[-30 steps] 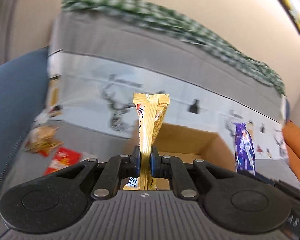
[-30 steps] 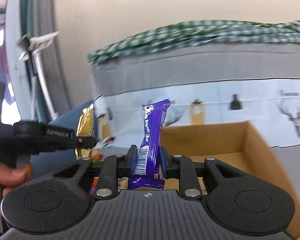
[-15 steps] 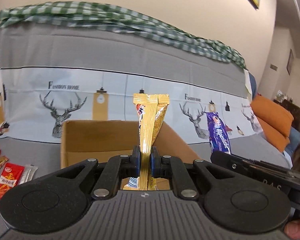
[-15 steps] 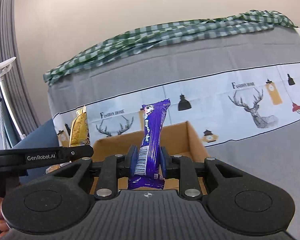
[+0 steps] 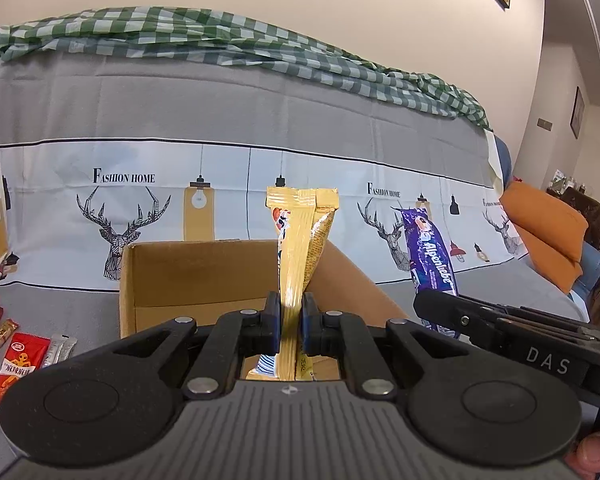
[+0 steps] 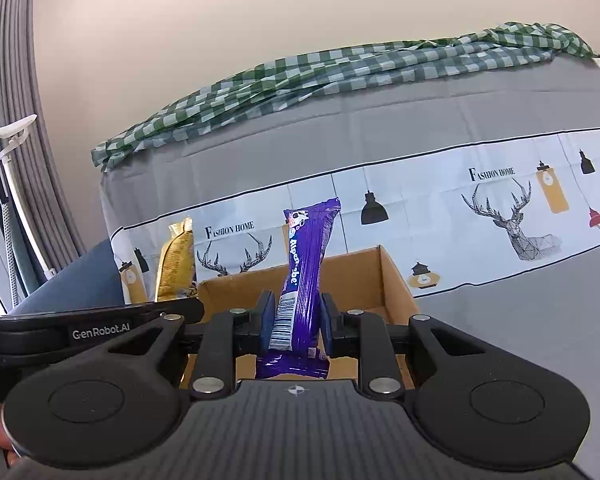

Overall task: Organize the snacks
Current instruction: 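Lift the purple bar with right gripper while left gripper carries the yellow stick over the box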

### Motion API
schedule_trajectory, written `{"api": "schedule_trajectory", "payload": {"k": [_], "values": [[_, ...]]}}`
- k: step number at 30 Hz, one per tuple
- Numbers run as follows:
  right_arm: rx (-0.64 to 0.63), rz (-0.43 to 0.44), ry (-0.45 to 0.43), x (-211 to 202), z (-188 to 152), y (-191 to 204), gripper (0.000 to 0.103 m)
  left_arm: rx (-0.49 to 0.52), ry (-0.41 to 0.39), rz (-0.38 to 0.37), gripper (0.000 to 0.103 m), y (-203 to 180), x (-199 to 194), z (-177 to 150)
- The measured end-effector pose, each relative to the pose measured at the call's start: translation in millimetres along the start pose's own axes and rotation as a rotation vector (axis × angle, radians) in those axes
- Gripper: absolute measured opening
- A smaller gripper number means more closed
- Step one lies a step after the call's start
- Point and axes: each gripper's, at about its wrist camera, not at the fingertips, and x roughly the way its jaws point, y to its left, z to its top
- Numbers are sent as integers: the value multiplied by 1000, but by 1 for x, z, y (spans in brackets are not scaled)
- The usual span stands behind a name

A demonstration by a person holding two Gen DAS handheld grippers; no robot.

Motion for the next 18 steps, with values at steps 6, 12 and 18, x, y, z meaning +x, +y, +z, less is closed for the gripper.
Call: {"api": "schedule_trajectory", "payload": {"k": [6, 12, 18], "values": [[1, 2, 5, 1, 1, 0, 25, 1, -1, 5, 10, 0, -1, 2], [-2, 12, 13, 3, 2, 0, 25, -2, 0, 8, 10, 1, -1, 2], [-3, 16, 16, 4, 2, 0, 25, 1, 0, 9, 10, -1, -1, 1]]}}
